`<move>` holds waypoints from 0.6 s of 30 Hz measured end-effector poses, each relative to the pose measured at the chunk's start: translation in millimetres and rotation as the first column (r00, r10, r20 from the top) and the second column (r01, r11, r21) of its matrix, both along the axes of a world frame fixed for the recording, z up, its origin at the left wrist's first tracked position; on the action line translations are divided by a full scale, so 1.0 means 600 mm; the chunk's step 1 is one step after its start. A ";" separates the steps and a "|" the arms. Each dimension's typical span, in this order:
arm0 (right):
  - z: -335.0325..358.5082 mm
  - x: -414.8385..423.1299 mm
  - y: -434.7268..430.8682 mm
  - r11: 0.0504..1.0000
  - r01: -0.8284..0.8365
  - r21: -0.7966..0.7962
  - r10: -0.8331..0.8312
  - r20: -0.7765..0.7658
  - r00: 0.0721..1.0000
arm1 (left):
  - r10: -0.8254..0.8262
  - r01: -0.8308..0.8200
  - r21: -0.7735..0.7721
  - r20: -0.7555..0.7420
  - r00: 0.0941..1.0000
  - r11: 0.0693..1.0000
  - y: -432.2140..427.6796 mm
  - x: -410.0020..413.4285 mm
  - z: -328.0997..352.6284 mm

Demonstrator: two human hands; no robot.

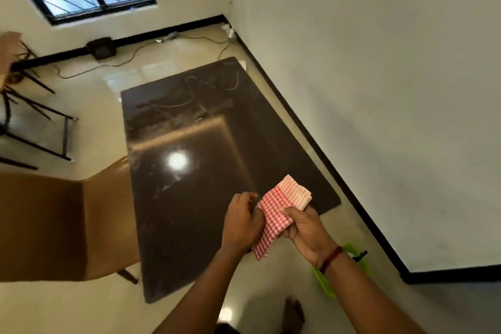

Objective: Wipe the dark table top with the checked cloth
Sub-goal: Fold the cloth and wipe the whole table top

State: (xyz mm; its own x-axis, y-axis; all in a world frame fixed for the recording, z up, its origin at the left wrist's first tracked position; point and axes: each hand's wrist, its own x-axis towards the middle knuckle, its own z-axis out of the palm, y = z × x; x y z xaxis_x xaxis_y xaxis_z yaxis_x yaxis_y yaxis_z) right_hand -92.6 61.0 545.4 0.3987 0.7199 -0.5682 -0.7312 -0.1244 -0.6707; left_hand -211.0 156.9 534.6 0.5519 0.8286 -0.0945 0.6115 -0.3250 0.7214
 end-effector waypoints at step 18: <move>-0.032 0.337 0.101 0.963 -0.186 -0.195 0.251 0.395 0.884 | -0.204 0.225 -0.111 0.170 0.964 0.968 0.030 0.347 -0.050</move>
